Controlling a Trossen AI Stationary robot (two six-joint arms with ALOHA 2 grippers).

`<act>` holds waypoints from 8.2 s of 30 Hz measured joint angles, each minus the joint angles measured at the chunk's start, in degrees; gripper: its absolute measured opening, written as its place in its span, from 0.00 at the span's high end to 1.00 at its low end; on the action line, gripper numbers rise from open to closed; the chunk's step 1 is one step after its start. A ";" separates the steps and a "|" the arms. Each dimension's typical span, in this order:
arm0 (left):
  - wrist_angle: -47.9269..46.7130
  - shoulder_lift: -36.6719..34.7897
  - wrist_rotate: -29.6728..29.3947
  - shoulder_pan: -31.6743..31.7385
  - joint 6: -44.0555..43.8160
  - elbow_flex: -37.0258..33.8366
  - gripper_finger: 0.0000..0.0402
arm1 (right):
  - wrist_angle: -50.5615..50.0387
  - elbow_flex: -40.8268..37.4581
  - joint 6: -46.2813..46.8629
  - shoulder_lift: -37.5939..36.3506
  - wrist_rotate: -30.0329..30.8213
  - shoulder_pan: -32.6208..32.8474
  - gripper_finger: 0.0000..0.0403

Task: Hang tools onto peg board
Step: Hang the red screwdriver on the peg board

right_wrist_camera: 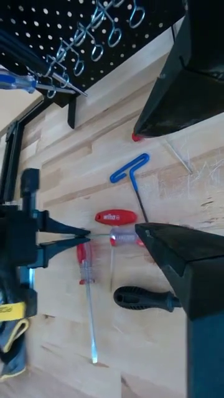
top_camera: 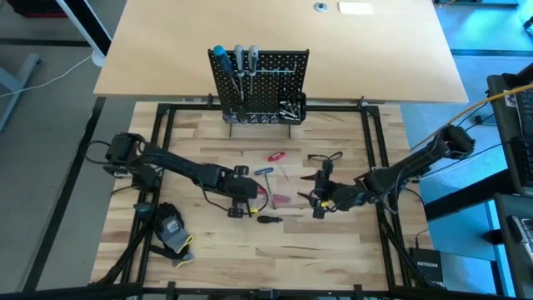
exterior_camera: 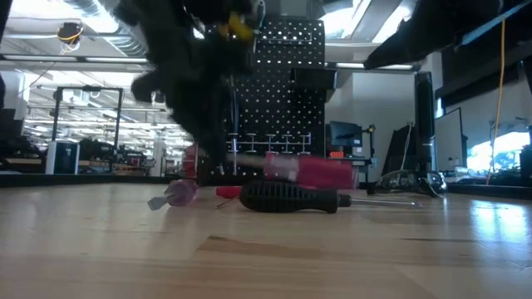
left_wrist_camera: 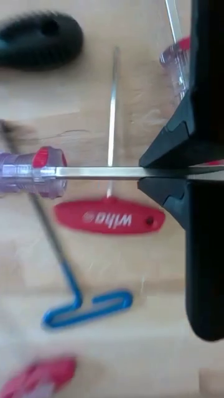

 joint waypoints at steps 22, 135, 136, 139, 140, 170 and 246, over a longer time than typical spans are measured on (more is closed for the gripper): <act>23.08 -27.08 -14.29 2.21 7.77 -3.93 0.99 | -8.00 -1.59 3.87 -8.64 1.75 0.00 0.41; 60.20 -36.78 -1.21 2.67 6.50 -31.73 0.62 | 38.60 22.05 -33.52 13.46 -21.32 -16.19 0.68; 56.67 -38.87 -1.98 2.61 6.45 -31.73 0.62 | 37.13 22.77 -34.01 13.38 -19.77 -16.24 0.68; 46.05 -45.18 -5.78 2.66 4.17 -31.73 0.62 | 33.15 24.51 -35.14 13.37 -16.32 -16.30 0.68; 42.16 -47.14 -7.06 2.69 2.77 -31.73 0.62 | 32.48 24.84 -35.31 13.39 -15.66 -16.28 0.68; 21.60 -47.02 -10.80 2.26 -16.05 -32.87 0.66 | 39.66 35.43 -34.37 36.37 4.83 -26.09 0.68; 24.37 -46.99 -10.78 1.53 -14.84 -32.89 0.66 | 36.20 35.68 -15.39 42.42 0.35 -36.52 0.65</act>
